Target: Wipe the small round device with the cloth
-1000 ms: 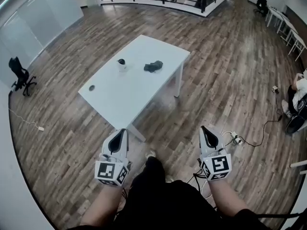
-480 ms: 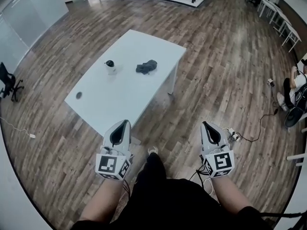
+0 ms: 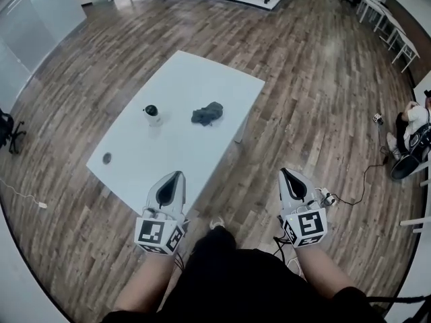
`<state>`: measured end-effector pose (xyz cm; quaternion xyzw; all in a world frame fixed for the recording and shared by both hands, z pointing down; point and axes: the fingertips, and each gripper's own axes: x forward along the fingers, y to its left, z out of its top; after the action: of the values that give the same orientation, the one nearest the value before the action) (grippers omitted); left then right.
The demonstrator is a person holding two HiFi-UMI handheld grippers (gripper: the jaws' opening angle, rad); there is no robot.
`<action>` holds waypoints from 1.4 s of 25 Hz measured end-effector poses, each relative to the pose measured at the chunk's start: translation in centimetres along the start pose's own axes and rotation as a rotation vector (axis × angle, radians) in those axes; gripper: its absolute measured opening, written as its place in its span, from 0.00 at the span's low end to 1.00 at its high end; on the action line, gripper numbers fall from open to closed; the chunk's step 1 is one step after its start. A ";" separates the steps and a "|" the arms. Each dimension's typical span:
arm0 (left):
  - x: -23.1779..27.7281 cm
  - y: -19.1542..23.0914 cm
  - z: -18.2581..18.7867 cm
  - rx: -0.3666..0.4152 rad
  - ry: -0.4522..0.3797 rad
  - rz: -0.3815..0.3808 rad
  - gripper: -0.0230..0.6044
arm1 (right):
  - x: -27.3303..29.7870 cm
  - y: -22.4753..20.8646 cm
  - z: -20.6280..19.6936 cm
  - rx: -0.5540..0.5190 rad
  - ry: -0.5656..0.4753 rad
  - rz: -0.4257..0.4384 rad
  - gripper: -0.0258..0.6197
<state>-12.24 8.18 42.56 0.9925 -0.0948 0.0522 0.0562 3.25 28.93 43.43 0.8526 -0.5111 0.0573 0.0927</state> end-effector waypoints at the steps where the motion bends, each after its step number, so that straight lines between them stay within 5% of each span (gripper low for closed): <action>1: 0.8 0.6 0.3 0.006 0.000 -0.006 0.05 | 0.9 0.0 0.1 0.001 0.003 -0.001 0.04; 10: 7.4 5.1 2.2 0.016 -0.015 -0.048 0.05 | 7.4 -0.4 2.2 -0.016 0.010 -0.007 0.04; 19: 10.5 9.6 3.7 0.001 -0.074 0.049 0.05 | 13.4 -2.4 3.4 -0.040 0.000 0.043 0.04; 23: 11.5 11.3 4.7 0.026 -0.100 0.129 0.05 | 17.8 -3.1 4.4 -0.061 -0.048 0.118 0.04; 29: 12.2 14.9 4.4 -0.021 -0.118 0.341 0.05 | 26.4 -2.1 5.9 -0.130 -0.081 0.345 0.04; 35: 12.8 16.2 3.9 -0.038 -0.083 0.534 0.05 | 33.4 -0.4 4.7 -0.156 -0.022 0.561 0.04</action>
<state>-2.51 -10.44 41.85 0.9324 -0.3566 0.0226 0.0552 19.34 -0.60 45.26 0.6690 -0.7306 0.0318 0.1328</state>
